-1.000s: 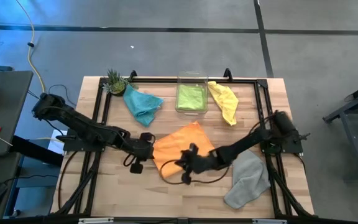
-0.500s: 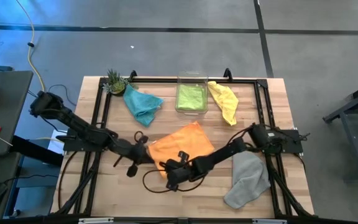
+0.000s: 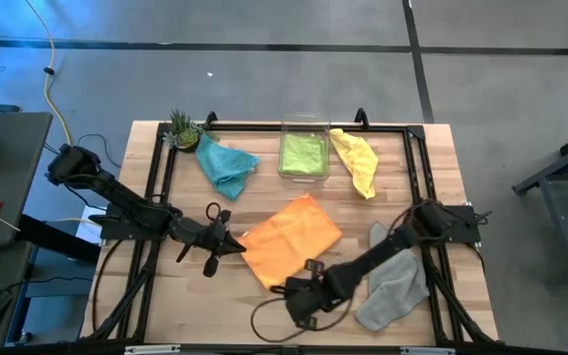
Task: Fold microfiber towels
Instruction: Fold the orange microfiber cloth
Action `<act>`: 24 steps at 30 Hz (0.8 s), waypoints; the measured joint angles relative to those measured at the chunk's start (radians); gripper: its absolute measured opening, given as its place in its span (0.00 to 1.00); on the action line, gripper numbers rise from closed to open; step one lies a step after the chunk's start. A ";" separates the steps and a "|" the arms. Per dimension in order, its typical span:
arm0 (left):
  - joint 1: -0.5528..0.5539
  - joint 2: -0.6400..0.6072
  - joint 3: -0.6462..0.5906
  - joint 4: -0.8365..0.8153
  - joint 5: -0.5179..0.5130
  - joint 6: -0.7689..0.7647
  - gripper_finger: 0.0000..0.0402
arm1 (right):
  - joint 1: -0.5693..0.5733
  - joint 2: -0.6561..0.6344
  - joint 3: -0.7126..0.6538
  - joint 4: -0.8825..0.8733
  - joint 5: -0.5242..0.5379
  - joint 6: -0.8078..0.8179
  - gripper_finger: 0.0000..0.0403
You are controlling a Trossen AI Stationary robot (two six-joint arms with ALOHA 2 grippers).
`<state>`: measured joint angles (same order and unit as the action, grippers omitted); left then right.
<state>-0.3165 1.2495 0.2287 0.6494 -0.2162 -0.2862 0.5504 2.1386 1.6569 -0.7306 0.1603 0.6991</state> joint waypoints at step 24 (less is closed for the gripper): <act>0.093 0.003 -0.114 0.321 -0.057 0.082 0.00 | -0.066 0.064 -0.003 0.429 0.344 0.069 0.00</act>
<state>-0.2232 1.2526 0.1145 0.9707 -0.2737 -0.2039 0.4844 2.2023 1.6535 -0.3021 0.5048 0.7683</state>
